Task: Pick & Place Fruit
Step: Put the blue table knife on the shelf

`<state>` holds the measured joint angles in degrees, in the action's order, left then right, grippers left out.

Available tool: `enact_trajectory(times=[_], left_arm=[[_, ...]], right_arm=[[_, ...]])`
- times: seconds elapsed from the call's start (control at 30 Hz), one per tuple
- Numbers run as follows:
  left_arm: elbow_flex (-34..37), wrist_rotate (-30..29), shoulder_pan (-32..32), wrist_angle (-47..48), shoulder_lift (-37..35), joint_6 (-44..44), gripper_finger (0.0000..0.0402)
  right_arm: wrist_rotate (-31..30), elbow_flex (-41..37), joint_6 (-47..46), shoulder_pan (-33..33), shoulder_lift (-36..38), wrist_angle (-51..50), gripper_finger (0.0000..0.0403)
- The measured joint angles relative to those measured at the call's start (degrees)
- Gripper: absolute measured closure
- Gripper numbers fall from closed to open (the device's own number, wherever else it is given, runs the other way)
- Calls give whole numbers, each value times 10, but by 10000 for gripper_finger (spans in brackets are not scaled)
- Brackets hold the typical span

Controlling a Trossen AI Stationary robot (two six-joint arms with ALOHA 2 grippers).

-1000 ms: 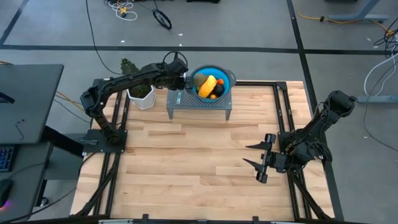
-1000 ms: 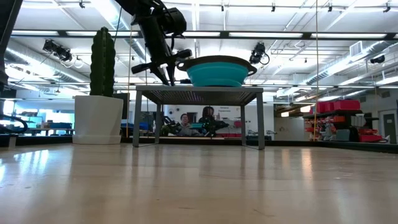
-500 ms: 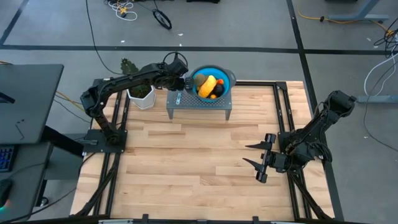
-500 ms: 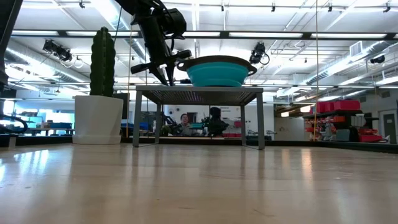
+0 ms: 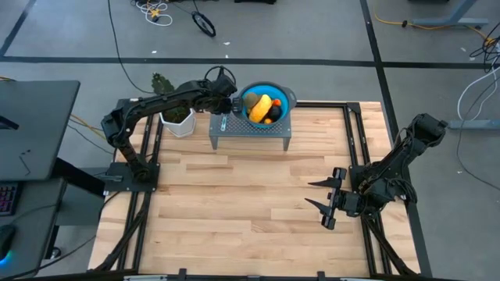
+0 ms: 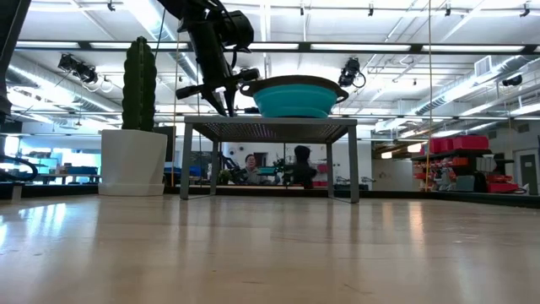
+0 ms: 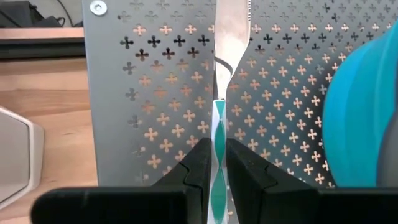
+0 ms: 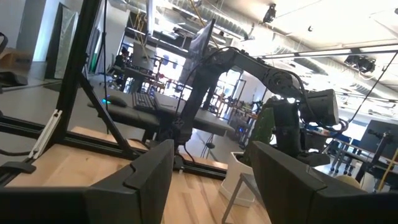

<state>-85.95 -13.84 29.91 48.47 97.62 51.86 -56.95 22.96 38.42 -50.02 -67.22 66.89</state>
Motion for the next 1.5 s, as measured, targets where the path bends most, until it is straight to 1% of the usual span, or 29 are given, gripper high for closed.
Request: enact_trajectory(times=[0.13,0.33,0.5,0.73,1.03,1.5], left_arm=[[0,11,-3,1,0,2,352],[0,-3,-9,1,0,4,352],[0,15,-9,1,0,3,352],[0,18,-9,1,-2,0,352],[0,46,-11,4,-2,-6,352],[0,29,-11,38,-12,18,352]], right_arm=[[0,0,0,0,0,0,179],[0,0,0,0,0,-1,179],[0,0,0,0,0,-5,179],[0,0,0,0,0,-8,179],[0,0,0,0,0,-11,179],[-3,0,0,0,0,-11,179]])
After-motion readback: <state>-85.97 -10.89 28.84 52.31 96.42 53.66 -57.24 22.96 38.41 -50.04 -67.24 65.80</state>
